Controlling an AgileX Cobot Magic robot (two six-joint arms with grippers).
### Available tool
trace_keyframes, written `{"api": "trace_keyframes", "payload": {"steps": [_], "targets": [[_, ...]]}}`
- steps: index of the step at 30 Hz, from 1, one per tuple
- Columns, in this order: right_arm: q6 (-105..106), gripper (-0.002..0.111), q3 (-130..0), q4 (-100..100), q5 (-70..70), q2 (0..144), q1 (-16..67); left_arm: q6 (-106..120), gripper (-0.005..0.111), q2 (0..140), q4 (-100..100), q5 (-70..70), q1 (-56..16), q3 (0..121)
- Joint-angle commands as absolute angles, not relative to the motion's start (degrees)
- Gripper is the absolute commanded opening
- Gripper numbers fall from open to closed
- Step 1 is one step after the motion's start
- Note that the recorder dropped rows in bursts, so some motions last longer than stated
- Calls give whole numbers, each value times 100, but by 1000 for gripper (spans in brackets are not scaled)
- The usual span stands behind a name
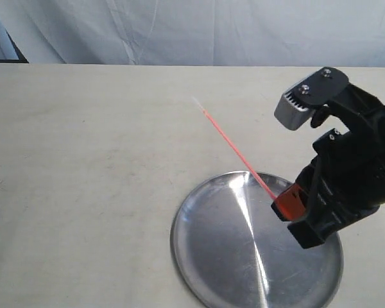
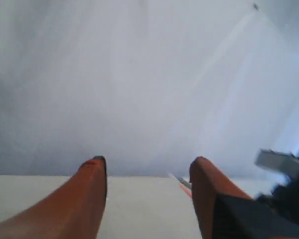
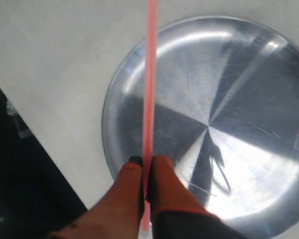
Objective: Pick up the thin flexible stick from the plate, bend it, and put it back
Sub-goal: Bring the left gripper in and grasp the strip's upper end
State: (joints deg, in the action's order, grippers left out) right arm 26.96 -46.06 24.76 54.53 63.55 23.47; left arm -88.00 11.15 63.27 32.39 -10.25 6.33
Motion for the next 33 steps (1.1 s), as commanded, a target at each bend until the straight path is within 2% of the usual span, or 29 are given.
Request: {"api": "trace_keyframes", "payload": {"steps": [1,5,9,17,33], "targets": [[2856,-1,-4604,3033,5522,6008,2350,-10717,50,2179,8017,3735,-1029,1382],[2856,-1,-4511,3265,5554,5718,2350,-11576,50,3659,8990,5062,-1029,2119],[2856,-1,-4095,3643,5475,5445,2350,-11165,50,5126,8501,6917,-1029,2489],[2988,-1,-3161,4369,4851,4934,2350,-10693,50,6355,7449,6996,-1097,2509],[3352,-1,-3048,5394,4076,4889,2350,-10782,50,6367,6805,6996,-1097,2509]]}}
